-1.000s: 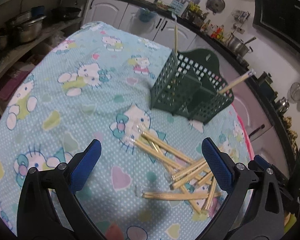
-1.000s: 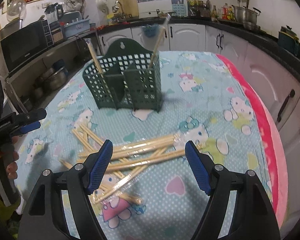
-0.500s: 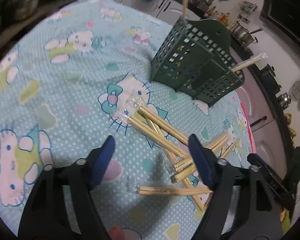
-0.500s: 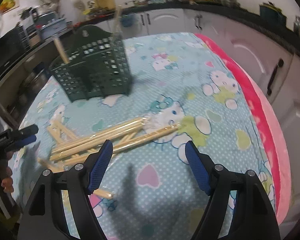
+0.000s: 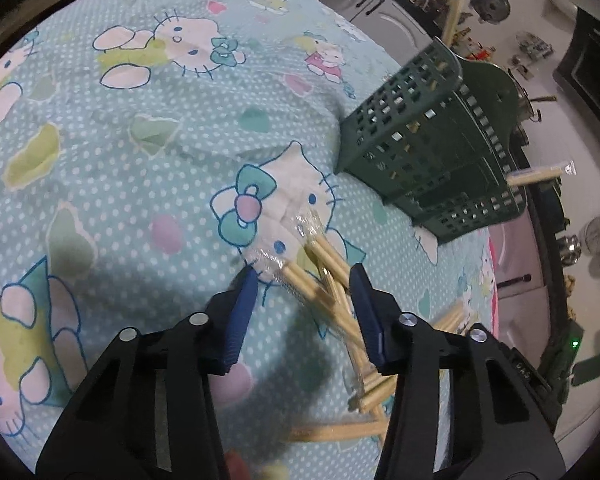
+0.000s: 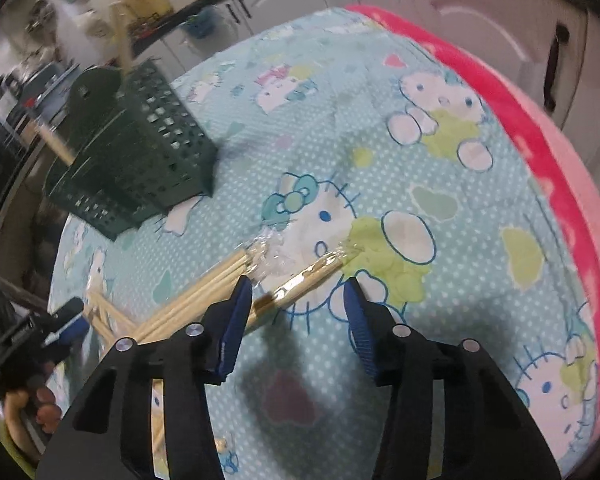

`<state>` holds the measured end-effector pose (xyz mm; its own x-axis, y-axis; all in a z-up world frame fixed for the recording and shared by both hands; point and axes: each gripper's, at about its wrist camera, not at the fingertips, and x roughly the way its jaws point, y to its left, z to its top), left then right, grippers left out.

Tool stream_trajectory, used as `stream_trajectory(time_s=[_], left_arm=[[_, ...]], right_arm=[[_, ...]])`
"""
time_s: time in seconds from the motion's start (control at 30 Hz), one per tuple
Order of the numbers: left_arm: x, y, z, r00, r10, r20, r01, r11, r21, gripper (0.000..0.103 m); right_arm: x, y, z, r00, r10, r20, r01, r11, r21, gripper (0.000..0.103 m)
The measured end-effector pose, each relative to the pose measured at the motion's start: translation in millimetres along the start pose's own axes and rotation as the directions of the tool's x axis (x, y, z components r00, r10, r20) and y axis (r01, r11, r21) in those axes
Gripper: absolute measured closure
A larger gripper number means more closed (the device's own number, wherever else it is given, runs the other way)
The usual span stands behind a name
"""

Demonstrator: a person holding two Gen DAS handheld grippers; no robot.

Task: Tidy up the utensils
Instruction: 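Move both open tools down to the chopstick pile, then close the left tool on a wrapped chopstick while the right tool grasps another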

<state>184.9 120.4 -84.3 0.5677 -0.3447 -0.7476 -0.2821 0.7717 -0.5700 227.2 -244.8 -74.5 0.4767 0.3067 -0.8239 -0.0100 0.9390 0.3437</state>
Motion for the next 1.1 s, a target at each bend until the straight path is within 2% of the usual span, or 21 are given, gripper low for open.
stream_trajectory(time_s=[0.2, 0.27, 0.47, 0.63, 0.77, 0.83, 1.1], left_arm=[[3.9, 9.3, 9.2, 1.0, 0.007, -0.002, -0.007, 0.999, -0.041, 0.082], [5.2, 10.6, 11.0, 1.0, 0.008, -0.001, -0.008, 0.999, -0.045, 0.082], [7.0, 10.9, 13.5, 1.0, 0.005, -0.003, -0.005, 0.999, -0.047, 0.083], [6.9, 11.4, 15.0, 1.0, 0.002, -0.001, -0.003, 0.999, -0.046, 0.087], [5.7, 15.4, 17.3, 1.0, -0.021, 0.001, 0.022, 0.998, -0.052, 0.094], [3.8, 17.0, 17.5, 0.999, -0.036, 0.004, 0.036, 0.998, -0.053, 0.099], [-20.8, 14.6, 21.8, 0.995, -0.062, 0.075, 0.064, 0.998, -0.023, 0.1]], right_arm=[[8.4, -11.3, 11.2, 1.0, 0.024, -0.011, -0.023, 0.994, 0.109, 0.07], [10.9, -15.5, 13.9, 1.0, 0.02, -0.013, -0.018, 0.99, 0.138, 0.08], [12.0, -21.7, 17.4, 1.0, 0.017, -0.006, -0.016, 0.987, 0.158, 0.091], [4.1, -27.7, 17.2, 0.999, 0.035, 0.026, -0.039, 0.983, 0.177, 0.095], [-11.1, -29.4, 17.2, 0.996, 0.063, 0.068, -0.074, 0.983, 0.171, 0.096], [-18.0, -25.1, 17.7, 0.993, 0.076, 0.086, -0.088, 0.985, 0.147, 0.096], [-41.3, 1.9, 19.9, 0.987, 0.085, 0.137, -0.088, 0.996, 0.014, 0.096]])
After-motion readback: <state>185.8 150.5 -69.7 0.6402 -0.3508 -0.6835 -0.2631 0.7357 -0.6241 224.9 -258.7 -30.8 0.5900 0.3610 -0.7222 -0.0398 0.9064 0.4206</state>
